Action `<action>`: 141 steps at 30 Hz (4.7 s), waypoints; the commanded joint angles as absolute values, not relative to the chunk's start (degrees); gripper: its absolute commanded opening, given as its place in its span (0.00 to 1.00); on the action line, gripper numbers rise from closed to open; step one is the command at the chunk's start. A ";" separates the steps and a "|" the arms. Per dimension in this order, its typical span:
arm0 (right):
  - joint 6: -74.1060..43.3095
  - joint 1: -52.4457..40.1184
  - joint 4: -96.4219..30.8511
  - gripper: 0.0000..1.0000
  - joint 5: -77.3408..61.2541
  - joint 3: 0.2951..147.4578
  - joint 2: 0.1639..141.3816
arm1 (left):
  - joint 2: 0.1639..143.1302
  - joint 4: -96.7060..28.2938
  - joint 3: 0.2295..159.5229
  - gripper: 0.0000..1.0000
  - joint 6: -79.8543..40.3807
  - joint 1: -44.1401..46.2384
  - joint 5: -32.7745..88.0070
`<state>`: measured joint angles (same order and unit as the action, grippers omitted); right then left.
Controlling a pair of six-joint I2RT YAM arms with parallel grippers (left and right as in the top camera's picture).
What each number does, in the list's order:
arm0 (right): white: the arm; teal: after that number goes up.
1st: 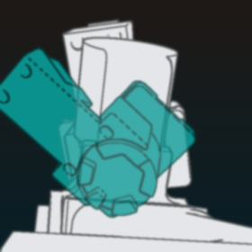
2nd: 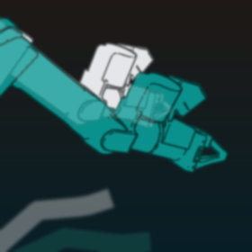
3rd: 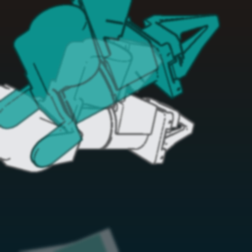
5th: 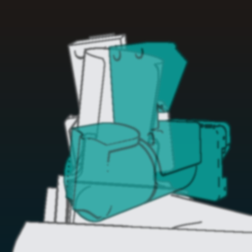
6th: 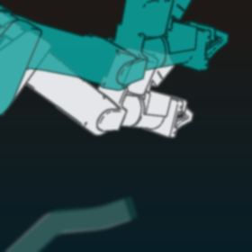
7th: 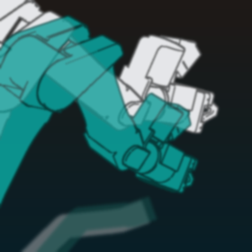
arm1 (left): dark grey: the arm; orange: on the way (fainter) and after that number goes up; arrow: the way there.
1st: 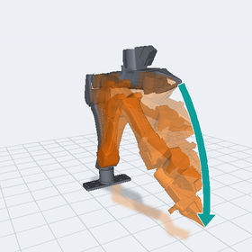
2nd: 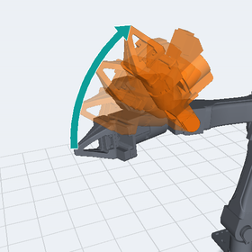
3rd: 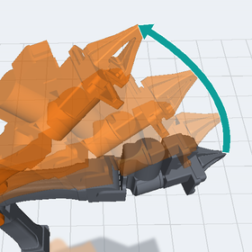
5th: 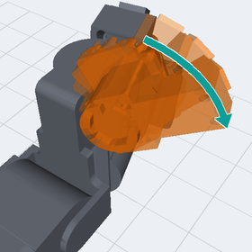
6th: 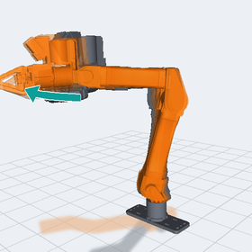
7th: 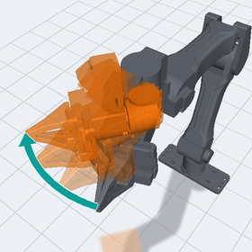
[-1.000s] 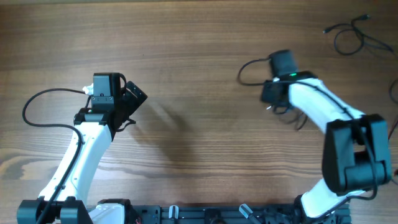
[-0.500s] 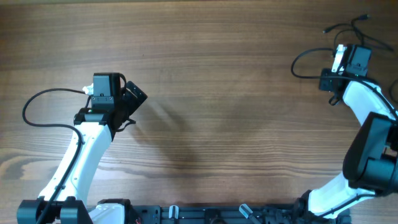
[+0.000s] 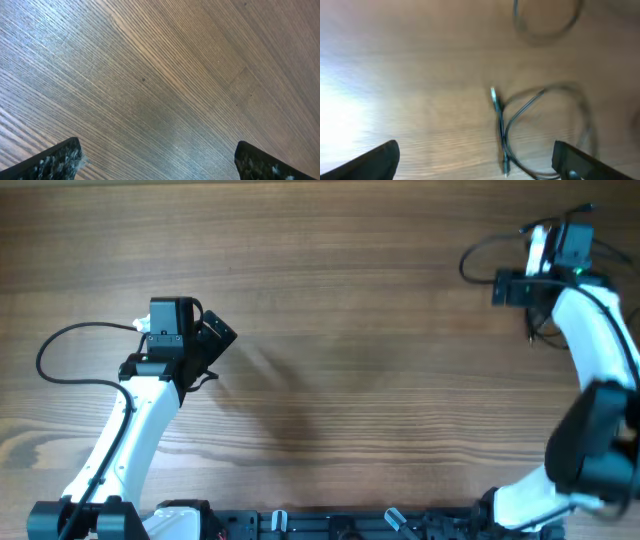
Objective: Untangle cables
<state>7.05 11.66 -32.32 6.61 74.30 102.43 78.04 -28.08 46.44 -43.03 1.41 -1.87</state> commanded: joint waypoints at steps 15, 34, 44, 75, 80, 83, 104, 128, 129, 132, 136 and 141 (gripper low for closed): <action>-8.29 3.38 -63.31 1.00 -7.20 81.10 56.38 | 77.73 -27.94 46.50 1.00 -43.77 1.10 -2.46; -9.04 3.38 -84.33 1.00 -9.19 81.06 27.24 | 77.73 -27.94 46.50 1.00 -43.77 1.10 -2.46; -10.70 3.38 -90.94 1.00 -11.11 81.06 15.70 | 77.73 -27.94 46.50 1.00 -43.77 1.10 -2.46; -40.45 3.38 -92.12 1.00 -17.85 80.60 14.48 | 77.73 -27.94 46.50 1.00 -43.77 1.10 -2.46; -37.67 3.38 -86.72 1.00 -8.86 75.57 13.78 | 77.73 -27.94 46.50 1.00 -43.77 1.10 -2.46; -26.81 3.38 -73.82 1.00 -11.40 68.64 11.73 | 77.73 -27.94 46.50 1.00 -43.77 1.10 -2.46; 21.34 2.00 -25.21 1.00 -39.07 24.27 0.21 | 77.73 -27.94 46.50 1.00 -43.77 1.10 -2.46; 21.54 -3.14 -5.39 1.00 -36.47 3.18 0.21 | 77.73 -27.94 46.50 1.00 -43.77 1.10 -2.46; 22.85 -3.07 -5.41 1.00 -36.51 3.18 0.19 | 77.73 -27.94 46.50 1.00 -43.77 1.10 -2.46; 23.97 -2.55 -5.45 1.00 -37.17 3.18 0.19 | 77.73 -27.94 46.50 1.00 -43.77 1.10 -2.46; 21.98 -2.55 -5.37 1.00 -35.97 3.18 0.19 | 77.73 -27.94 46.50 1.00 -43.77 1.10 -2.46; 7.42 -2.57 -3.60 1.00 -19.31 2.44 0.16 | 77.73 -27.94 46.50 1.00 -43.77 1.10 -2.48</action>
<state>16.99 -2.81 -5.02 -30.85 3.29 1.08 78.04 -28.08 46.44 -43.22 1.41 -1.87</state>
